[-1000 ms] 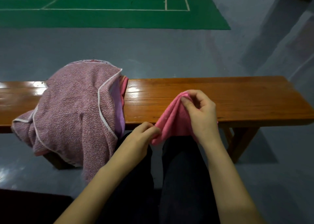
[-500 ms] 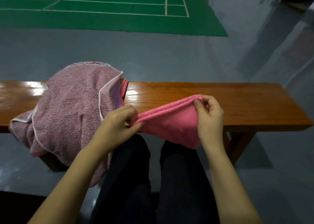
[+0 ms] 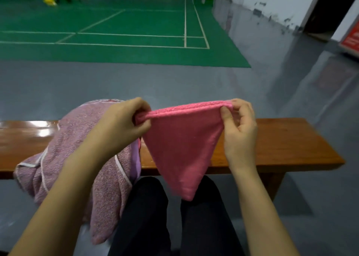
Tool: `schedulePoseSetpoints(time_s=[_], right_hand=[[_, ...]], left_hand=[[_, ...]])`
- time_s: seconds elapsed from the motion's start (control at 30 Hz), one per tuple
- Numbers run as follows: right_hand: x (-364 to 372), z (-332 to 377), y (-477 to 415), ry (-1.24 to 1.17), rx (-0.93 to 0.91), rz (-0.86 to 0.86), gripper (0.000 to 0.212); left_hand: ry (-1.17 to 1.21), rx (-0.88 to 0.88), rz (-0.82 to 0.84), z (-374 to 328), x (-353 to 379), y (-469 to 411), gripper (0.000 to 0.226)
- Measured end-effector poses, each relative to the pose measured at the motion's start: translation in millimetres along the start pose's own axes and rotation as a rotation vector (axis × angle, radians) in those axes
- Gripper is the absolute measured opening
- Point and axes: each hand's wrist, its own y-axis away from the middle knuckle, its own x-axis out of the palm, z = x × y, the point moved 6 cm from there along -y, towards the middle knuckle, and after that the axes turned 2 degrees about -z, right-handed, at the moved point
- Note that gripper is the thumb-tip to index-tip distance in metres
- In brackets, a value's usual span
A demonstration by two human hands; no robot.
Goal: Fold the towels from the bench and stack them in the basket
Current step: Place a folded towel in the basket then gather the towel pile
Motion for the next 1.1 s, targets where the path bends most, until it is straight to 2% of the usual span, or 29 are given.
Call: schedulePoseSetpoints(time_s=[0.13,0.2,0.27,0.33,0.4,0.53,0.7,0.83,0.93,1.1], right_hand=[[7,13,1,-0.167,0.136,0.097,0.015],[9,19,-1,-0.209,0.157,0.114,0.014],[9,19,-5,-0.262,0.189,0.095,0.015],[10,13,-11,-0.29,0.225,0.091,0.014],[14,1,-17,-0.281,0.268,0.119,0.013],[29,-19,-41,-0.211,0.318,0.125,0.014],[35,23,-97,-0.221,0.165,0.055,0.014],[30,41,-104,-0.241,0.106,0.067,0.013],[29,-1,-73,-0.21,0.202,0.096,0.015],[23,-107,18,-0.182,0.432,0.118,0.017]], left_hand=[[0.489,-0.18,-0.095,4,-3,5,0.001],[0.717,-0.267,-0.164,5,-1,10,0.003],[0.847,-0.294,-0.214,4,2,13,0.009],[0.838,-0.259,-0.224,3,5,11,0.005],[0.764,-0.228,-0.227,8,11,5,0.015],[0.723,-0.277,-0.237,21,22,-23,0.023],[0.725,-0.195,-0.387,8,-17,-78,0.018],[0.671,-0.119,-0.406,2,-29,-85,0.013],[0.63,-0.153,-0.336,12,6,-56,0.021],[0.567,-0.271,-0.145,55,104,25,0.008]])
